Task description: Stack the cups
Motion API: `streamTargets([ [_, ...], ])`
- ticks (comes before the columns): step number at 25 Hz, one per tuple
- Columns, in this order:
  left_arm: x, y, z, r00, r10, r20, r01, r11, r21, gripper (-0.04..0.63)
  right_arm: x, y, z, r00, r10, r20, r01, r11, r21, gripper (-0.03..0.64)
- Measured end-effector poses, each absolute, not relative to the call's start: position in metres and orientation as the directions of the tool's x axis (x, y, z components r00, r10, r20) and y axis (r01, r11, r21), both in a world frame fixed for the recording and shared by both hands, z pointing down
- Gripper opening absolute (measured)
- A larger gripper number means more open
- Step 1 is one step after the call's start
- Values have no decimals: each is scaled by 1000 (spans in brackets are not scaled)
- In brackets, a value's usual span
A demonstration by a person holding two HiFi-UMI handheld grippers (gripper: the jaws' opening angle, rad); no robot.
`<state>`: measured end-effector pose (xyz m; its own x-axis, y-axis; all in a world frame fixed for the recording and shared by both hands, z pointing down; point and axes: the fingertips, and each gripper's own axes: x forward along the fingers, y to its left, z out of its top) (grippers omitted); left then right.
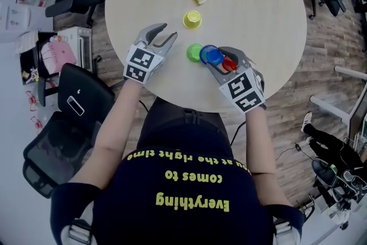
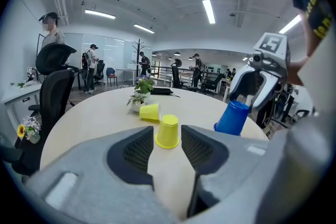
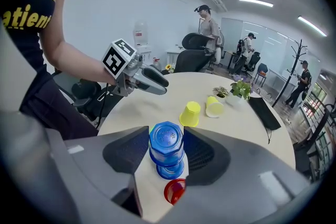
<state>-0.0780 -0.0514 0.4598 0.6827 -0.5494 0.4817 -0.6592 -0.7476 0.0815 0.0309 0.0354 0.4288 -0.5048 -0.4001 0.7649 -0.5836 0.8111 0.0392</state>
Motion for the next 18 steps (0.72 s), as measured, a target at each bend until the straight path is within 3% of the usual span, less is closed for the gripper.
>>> streamTargets([
  [10, -79, -51, 460, 685, -548, 480, -657, -750, 82, 172, 29, 32, 416, -549, -430, 717, -609, 793, 10, 232],
  [18, -77, -55, 456, 686, -554, 471, -661, -745, 87, 172, 49, -7, 376, -575, -530, 623, -669, 743, 14, 229],
])
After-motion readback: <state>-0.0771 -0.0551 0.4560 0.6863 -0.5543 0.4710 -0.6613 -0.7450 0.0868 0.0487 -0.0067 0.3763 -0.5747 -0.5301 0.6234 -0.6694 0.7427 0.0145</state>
